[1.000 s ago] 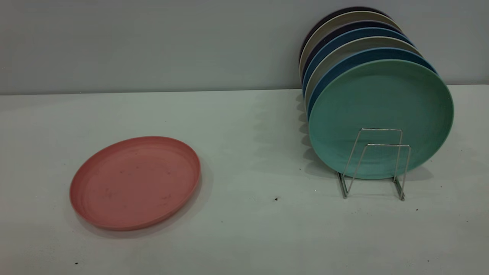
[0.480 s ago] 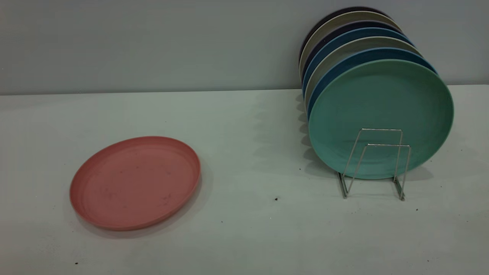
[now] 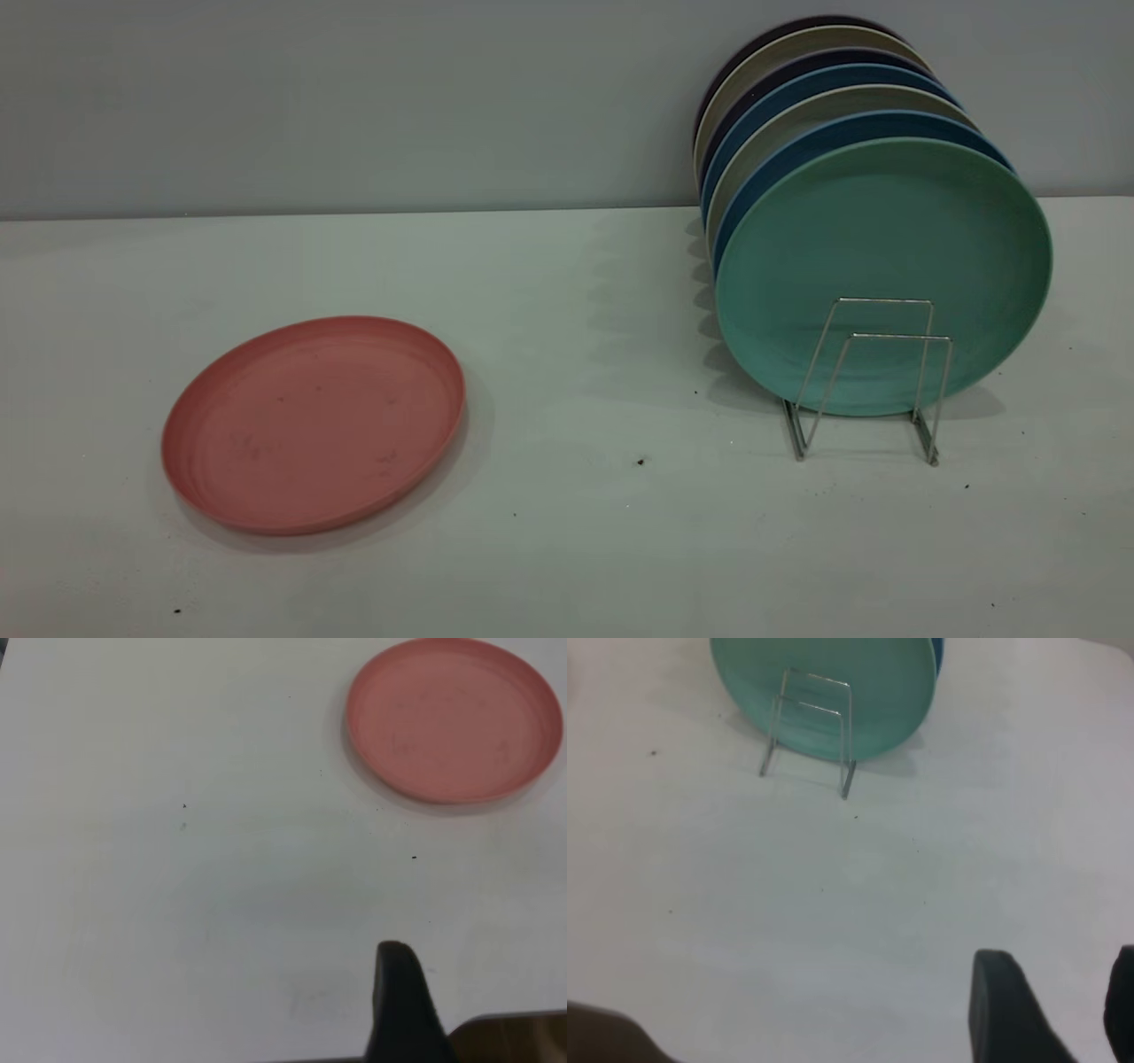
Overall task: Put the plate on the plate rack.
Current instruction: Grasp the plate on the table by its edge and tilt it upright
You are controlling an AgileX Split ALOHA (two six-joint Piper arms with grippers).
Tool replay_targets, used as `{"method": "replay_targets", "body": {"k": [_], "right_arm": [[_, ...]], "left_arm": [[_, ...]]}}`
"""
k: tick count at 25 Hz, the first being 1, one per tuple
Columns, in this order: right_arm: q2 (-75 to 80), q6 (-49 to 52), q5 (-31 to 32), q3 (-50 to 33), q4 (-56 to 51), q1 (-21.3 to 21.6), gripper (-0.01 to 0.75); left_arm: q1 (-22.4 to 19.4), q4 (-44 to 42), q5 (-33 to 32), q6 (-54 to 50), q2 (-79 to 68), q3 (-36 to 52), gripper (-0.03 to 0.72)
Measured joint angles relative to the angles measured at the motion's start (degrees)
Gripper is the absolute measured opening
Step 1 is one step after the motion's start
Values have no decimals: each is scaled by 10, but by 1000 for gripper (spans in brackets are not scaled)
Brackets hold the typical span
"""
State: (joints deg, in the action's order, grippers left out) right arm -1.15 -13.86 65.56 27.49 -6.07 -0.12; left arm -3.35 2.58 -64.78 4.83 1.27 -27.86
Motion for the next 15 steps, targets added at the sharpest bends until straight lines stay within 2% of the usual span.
{"method": "replay_targets", "body": {"k": [8, 11, 15], "right_arm": [[0, 0, 0, 0, -3, 0, 294], [0, -5, -8, 2, -4, 0, 294], [27, -17, -60, 8, -23, 0, 300]], "left_arm": [[0, 0, 1, -1, 0, -1, 486], [0, 0, 39, -8, 0, -8, 486], [0, 0, 86, -54, -29, -11, 486]]}}
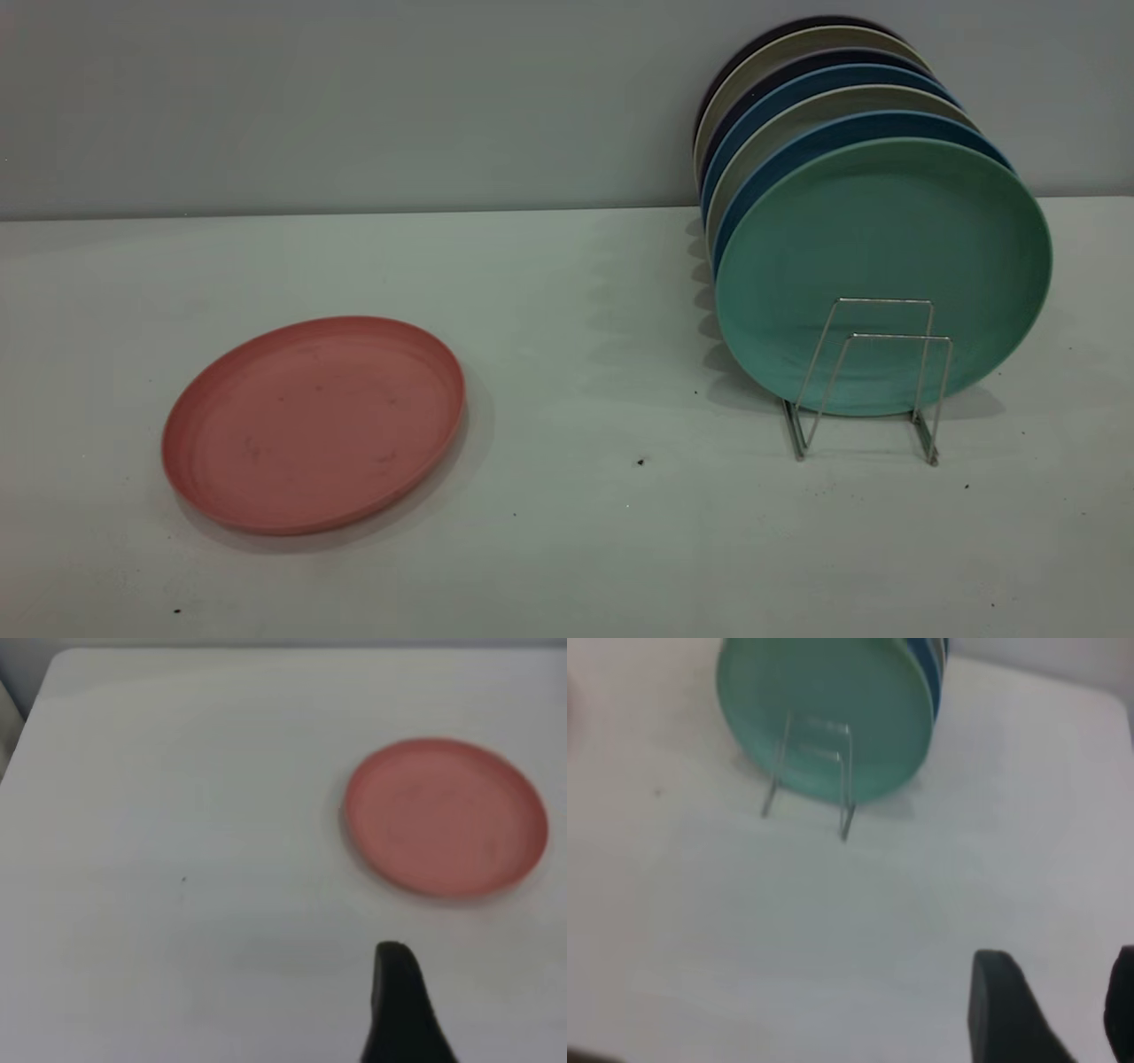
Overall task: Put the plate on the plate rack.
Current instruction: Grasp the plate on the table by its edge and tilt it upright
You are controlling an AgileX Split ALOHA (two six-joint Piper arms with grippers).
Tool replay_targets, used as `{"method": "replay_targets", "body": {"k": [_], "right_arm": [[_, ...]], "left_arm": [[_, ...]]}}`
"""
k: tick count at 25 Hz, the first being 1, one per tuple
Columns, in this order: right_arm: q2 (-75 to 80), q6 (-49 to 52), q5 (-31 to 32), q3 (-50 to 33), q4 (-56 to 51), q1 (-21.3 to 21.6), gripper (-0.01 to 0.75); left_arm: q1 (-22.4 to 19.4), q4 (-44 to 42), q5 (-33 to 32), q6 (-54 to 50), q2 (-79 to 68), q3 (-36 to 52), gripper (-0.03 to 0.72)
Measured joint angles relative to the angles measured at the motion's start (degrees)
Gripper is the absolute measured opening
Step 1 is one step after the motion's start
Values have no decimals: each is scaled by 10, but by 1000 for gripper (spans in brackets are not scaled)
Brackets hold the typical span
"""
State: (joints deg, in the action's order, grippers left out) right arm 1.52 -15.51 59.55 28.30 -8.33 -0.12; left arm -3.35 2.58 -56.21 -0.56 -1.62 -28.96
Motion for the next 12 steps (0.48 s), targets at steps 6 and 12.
{"method": "replay_targets", "body": {"k": [6, 12], "right_arm": [[132, -53, -111, 0, -79, 0, 357], [298, -144, -174, 0, -169, 0, 367]], "left_arm": [[0, 15, 90, -9, -170, 0, 486], [0, 66, 166, 30, -411, -13, 486]]}}
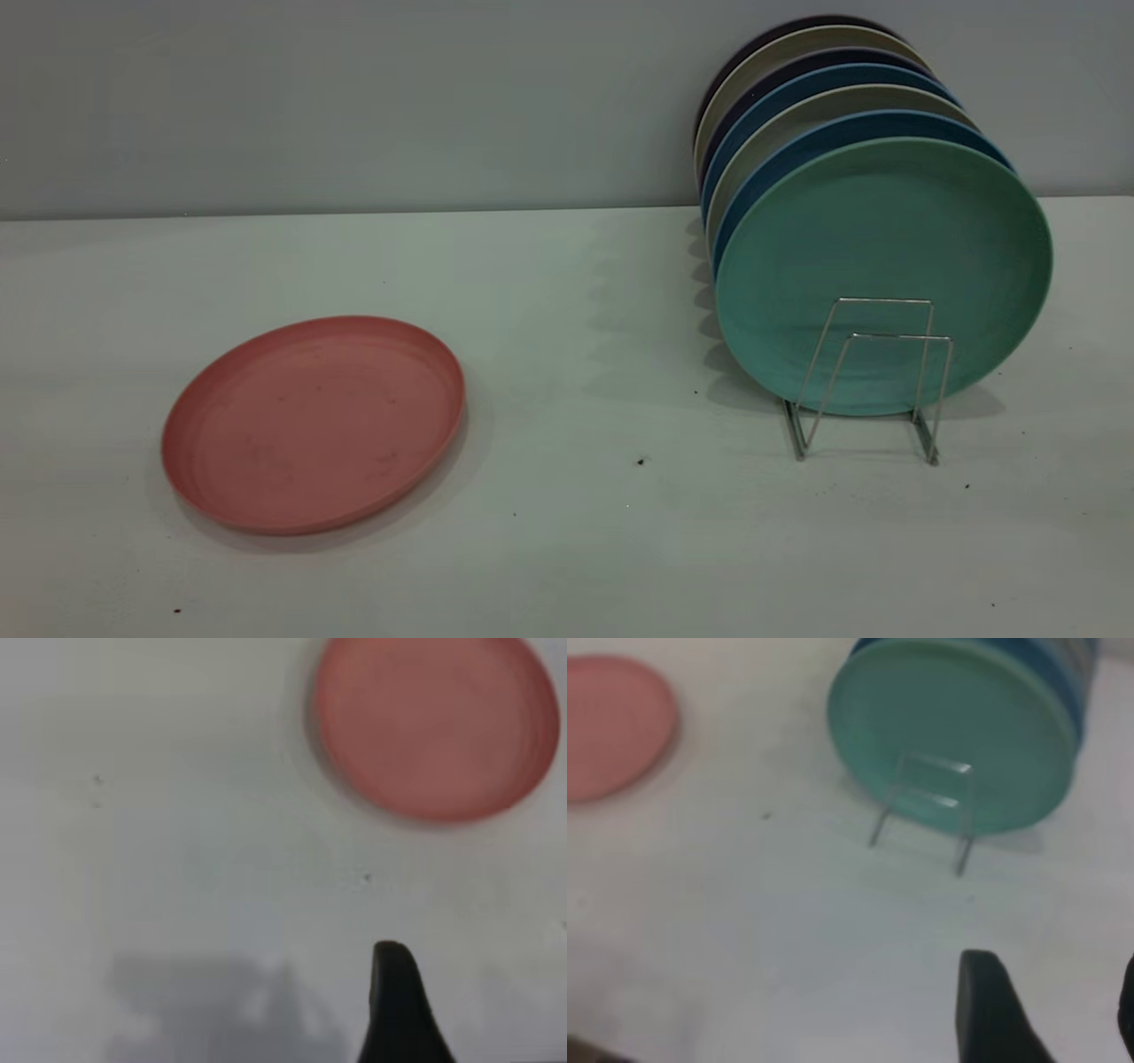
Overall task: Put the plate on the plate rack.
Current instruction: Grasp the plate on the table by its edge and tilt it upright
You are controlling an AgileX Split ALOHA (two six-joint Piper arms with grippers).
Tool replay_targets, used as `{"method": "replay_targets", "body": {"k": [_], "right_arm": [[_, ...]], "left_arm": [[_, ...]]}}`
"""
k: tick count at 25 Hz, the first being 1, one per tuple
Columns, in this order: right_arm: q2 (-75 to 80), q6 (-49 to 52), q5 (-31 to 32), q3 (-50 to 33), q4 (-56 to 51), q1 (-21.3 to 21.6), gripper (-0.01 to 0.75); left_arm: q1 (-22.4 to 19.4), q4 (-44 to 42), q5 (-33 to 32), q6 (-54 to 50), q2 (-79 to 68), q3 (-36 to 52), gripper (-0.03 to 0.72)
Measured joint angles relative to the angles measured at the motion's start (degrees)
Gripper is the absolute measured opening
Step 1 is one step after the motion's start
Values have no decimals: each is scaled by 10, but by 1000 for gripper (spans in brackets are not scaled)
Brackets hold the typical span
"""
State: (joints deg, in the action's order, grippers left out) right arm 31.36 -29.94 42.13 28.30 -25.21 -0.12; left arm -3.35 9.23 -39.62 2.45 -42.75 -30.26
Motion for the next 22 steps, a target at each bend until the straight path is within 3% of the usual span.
{"method": "replay_targets", "body": {"k": [10, 17, 22], "right_arm": [[168, -85, -21, 0, -99, 0, 367], [170, -107, -21, 7, -114, 0, 367], [170, -112, -26, 24, -117, 0, 367]], "left_arm": [[0, 46, 105, 63, -382, -128, 486], [-4, 226, 141, 242, -579, -192, 486], [-35, 351, 146, 354, -664, -224, 486]]}}
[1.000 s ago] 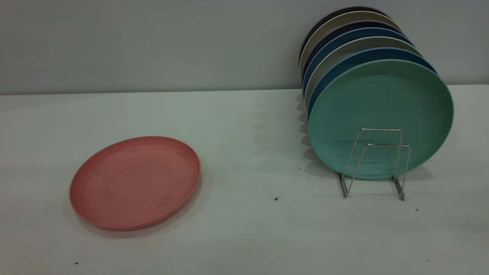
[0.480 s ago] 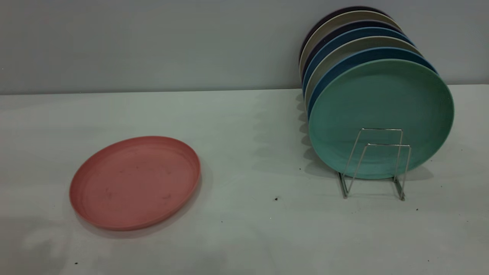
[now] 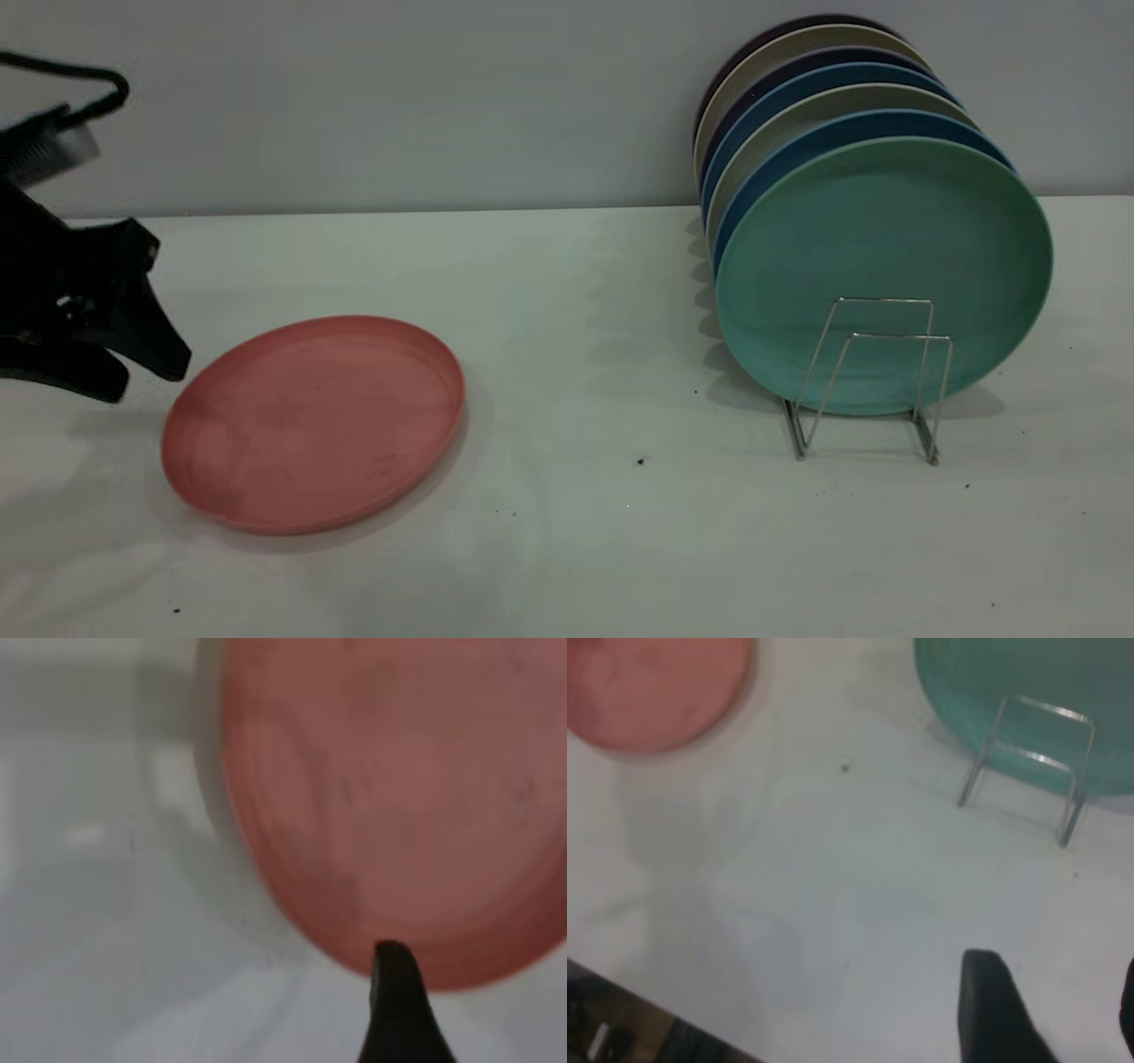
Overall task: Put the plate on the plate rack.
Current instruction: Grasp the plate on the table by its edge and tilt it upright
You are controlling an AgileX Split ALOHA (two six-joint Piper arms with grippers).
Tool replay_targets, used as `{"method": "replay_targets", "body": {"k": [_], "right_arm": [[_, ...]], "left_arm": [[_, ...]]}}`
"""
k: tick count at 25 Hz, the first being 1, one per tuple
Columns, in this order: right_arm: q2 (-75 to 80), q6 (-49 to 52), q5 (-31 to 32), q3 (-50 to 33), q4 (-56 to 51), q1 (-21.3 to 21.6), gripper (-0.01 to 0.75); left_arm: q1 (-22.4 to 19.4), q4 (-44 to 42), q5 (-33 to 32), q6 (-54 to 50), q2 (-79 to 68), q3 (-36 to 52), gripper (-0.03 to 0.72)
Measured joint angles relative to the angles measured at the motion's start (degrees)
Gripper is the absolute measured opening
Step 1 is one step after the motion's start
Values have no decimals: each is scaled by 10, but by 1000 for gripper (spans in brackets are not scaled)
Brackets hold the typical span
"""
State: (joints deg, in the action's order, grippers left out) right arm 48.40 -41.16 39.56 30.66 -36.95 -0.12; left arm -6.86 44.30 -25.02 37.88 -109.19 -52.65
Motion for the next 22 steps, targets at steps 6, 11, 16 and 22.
{"method": "replay_targets", "body": {"k": [6, 11, 16, 22], "right_arm": [[0, -5, -10, 0, 0, 0, 367], [0, -5, -13, 0, -1, 0, 367], [0, -6, -13, 0, -1, 0, 367], [0, -6, -16, 0, -1, 0, 367]], "left_arm": [[-61, 93, -5, 78, -61, -5, 486], [-66, 160, -14, 137, -103, -9, 486], [-66, 175, -8, 147, -135, -9, 486], [-66, 213, 3, 160, -162, -9, 481]]}}
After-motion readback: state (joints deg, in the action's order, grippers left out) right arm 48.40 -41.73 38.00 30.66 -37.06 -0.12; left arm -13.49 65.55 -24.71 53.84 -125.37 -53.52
